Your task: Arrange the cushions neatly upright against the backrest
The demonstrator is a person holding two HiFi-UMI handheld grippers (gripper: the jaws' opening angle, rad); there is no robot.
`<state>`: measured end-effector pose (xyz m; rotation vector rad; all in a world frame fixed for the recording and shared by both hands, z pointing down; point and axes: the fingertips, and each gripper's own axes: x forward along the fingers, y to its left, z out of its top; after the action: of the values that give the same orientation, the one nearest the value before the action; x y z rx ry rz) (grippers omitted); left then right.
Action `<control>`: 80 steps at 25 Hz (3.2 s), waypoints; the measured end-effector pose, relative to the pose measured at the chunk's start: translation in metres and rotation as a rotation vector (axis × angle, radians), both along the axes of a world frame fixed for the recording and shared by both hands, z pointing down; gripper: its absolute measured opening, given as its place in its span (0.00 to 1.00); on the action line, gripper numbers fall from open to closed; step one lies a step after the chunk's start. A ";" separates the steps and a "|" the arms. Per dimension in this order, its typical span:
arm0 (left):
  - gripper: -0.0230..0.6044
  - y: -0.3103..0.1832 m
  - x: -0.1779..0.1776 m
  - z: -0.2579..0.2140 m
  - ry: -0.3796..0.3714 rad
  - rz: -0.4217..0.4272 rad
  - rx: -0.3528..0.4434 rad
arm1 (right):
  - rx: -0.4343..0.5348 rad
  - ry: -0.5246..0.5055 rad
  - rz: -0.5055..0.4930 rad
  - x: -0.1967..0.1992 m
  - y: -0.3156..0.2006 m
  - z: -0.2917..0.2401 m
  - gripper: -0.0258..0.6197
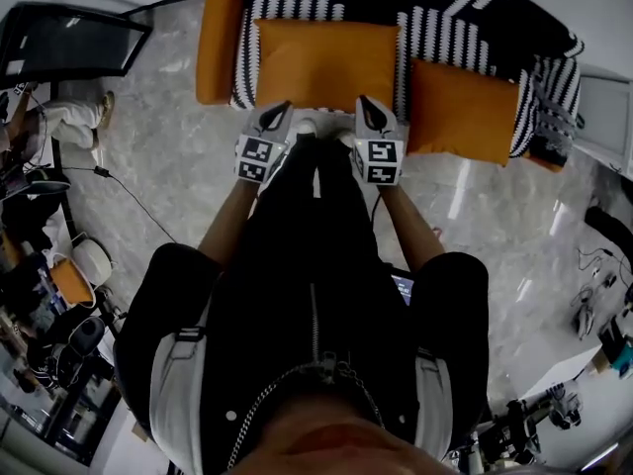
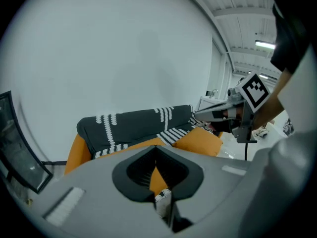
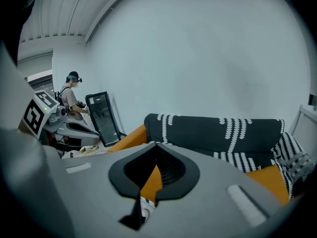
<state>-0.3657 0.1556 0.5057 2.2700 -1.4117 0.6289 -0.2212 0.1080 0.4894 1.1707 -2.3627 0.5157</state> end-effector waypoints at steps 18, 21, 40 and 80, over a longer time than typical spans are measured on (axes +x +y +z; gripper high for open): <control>0.05 -0.018 -0.018 0.105 -0.085 0.081 -0.105 | -0.115 0.059 0.112 0.045 -0.030 0.105 0.04; 0.05 -0.024 -0.025 0.130 -0.111 0.090 -0.105 | -0.128 0.082 0.147 0.058 -0.031 0.136 0.04; 0.40 0.035 -0.148 0.291 -0.370 0.032 -0.361 | -0.154 0.350 0.060 0.102 -0.005 0.269 0.12; 0.11 0.018 -0.176 0.347 -0.386 -0.001 -0.530 | -0.516 0.606 0.045 0.156 -0.004 0.374 0.10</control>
<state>-0.5420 0.1738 0.8530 1.7867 -1.2106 1.3193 -0.0652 0.1044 0.8631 0.9615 -1.5700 0.6293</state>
